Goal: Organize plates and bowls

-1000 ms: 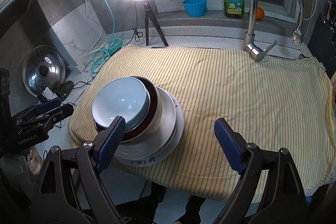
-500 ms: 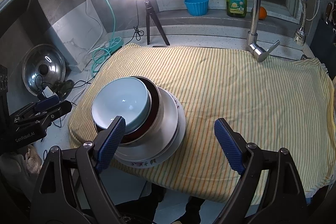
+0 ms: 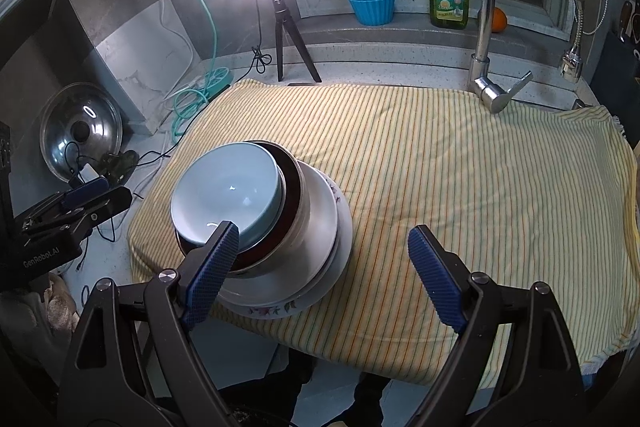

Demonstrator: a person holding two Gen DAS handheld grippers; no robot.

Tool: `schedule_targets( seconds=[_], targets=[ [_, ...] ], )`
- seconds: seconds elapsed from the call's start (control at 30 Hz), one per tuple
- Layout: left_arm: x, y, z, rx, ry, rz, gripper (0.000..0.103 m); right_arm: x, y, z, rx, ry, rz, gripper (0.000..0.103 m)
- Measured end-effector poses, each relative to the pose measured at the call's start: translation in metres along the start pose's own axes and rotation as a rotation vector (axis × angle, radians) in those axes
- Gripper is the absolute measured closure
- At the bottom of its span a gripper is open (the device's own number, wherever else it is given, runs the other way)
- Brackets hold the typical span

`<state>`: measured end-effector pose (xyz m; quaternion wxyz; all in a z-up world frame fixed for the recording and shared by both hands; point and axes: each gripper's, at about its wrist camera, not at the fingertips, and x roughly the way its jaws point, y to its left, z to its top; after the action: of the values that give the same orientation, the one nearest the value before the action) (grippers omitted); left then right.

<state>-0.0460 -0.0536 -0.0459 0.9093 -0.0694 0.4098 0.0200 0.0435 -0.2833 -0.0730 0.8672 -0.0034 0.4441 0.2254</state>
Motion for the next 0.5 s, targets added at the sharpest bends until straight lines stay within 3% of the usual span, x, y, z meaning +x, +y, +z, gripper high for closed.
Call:
schedule_targets(
  seconds=[0.5],
  targets=[
    [-0.0006,0.0022,0.0015,0.001,-0.005,0.006,0.030,0.0021,-0.0010,-0.0029,0.013,0.009,-0.001,0.014]
  ],
)
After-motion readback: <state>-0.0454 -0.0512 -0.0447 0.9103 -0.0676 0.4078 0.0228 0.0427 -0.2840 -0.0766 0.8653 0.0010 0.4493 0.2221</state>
